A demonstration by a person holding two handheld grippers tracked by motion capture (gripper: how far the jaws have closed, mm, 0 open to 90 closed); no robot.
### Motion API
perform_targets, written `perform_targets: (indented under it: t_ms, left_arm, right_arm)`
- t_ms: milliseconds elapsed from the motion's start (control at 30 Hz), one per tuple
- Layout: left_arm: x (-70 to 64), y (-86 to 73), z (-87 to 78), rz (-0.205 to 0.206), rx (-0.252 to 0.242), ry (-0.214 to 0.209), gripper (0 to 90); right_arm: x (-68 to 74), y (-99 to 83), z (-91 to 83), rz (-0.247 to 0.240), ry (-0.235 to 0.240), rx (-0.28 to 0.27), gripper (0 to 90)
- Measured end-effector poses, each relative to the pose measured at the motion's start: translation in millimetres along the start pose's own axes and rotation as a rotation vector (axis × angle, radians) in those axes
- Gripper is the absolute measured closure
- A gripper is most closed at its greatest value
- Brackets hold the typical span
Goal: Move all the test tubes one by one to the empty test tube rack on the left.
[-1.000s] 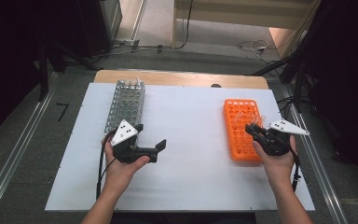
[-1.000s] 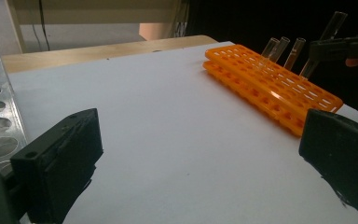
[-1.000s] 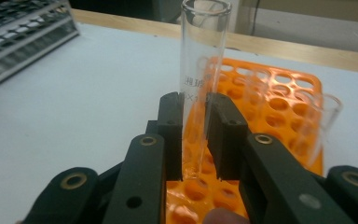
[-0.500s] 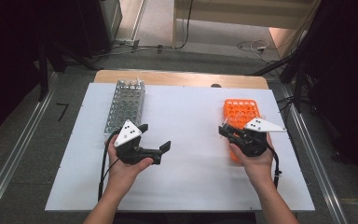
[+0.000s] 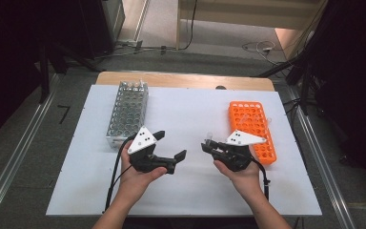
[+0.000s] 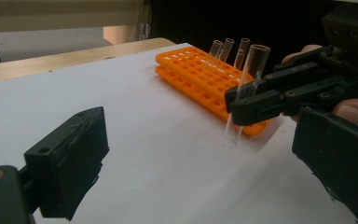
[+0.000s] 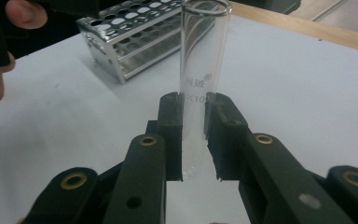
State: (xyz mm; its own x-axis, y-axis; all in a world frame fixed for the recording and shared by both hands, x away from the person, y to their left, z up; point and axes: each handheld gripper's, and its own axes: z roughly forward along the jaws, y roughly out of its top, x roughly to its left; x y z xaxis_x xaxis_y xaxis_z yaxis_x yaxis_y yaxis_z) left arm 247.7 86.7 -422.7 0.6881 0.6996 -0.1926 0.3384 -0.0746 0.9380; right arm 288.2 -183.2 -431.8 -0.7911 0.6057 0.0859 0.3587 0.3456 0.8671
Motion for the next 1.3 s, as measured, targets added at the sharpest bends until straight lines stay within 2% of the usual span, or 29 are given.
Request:
perform_targets:
  t_ms: [100, 200, 333, 400, 433, 567, 800, 1300]
  left_arm:
    - [-3.8, 0.0, 0.9, 0.003, -0.007, -0.032, 12.7]
    - [-7.6, 0.0, 3.5, 0.005, 0.000, -0.045, 18.7]
    - [-13.1, 0.5, 6.3, 0.015, 0.011, -0.050, 24.9]
    - [-15.7, 0.8, 7.6, 0.022, 0.008, -0.050, 33.3]
    - [-17.1, 0.7, 8.3, 0.022, 0.008, -0.051, 33.3]
    - [-21.9, -0.7, 11.0, 0.046, 0.018, -0.061, 43.5]
    - [-24.0, -1.8, 13.3, 0.050, 0.018, -0.067, 58.8]
    - [-24.4, -1.8, 12.8, 0.056, 0.009, -0.081, 72.5]
  right_arm:
    - [8.0, -0.4, 4.0, -0.015, 0.021, 0.011, 74.2]
    - [15.7, -0.9, 7.9, -0.030, 0.038, 0.017, 74.3]
    - [25.5, -1.6, 12.8, -0.055, 0.061, 0.029, 74.2]
    - [31.3, -1.8, 15.4, -0.071, 0.074, 0.037, 74.3]
    - [31.3, -1.8, 15.4, -0.071, 0.074, 0.037, 74.3]
    - [37.8, -1.8, 18.0, -0.081, 0.089, 0.042, 74.2]
    - [44.9, -0.4, 18.4, -0.103, 0.108, 0.036, 74.2]
    - [47.6, -0.8, 19.1, -0.114, 0.122, 0.037, 74.3]
